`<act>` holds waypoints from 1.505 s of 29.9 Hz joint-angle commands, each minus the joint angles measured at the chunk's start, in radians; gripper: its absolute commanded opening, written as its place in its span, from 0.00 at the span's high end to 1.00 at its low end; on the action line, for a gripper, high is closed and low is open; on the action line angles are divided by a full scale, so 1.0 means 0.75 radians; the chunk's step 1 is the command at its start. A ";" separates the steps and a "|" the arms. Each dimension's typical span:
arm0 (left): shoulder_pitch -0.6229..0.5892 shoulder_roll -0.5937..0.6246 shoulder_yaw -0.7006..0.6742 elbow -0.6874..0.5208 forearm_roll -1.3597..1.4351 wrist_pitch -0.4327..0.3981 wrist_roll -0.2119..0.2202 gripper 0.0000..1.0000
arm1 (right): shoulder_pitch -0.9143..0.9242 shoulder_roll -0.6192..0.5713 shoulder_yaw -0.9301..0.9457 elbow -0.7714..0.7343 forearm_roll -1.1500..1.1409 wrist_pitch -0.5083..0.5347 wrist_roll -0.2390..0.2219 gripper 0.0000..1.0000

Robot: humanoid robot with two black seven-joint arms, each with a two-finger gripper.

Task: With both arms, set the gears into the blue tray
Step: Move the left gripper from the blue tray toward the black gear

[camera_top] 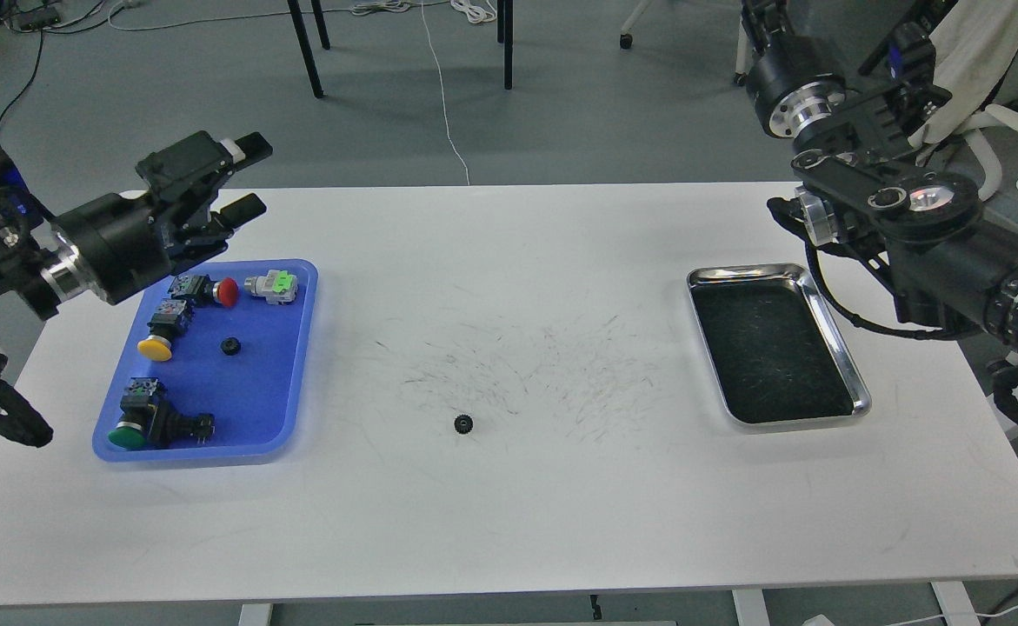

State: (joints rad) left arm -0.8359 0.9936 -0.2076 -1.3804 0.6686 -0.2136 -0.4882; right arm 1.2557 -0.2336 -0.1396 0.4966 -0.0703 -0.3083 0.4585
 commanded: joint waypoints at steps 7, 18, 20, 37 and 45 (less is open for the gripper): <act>0.043 0.048 0.044 -0.233 0.225 0.005 0.000 0.02 | -0.110 -0.071 -0.031 -0.001 0.057 0.190 -0.255 0.08; 0.047 -0.001 0.130 -0.272 0.568 0.027 -0.001 0.03 | -0.191 -0.112 -0.110 -0.002 0.133 0.202 -0.393 0.08; 0.065 -0.042 0.134 -0.274 0.632 0.058 -0.001 0.03 | -0.200 -0.112 -0.112 -0.002 0.135 0.190 -0.388 0.08; 0.190 -0.335 0.185 -0.097 1.056 0.211 -0.001 0.08 | -0.044 -0.071 -0.045 0.031 0.124 0.190 -0.315 0.07; 0.182 -0.486 0.181 0.053 1.056 0.217 -0.001 0.14 | -0.052 -0.040 -0.049 0.031 0.116 0.166 -0.296 0.07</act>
State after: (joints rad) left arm -0.6978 0.6740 -0.0726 -1.3803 1.4598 -0.0529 -0.4890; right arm 1.2170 -0.2649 -0.1734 0.5185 0.0176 -0.1790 0.2356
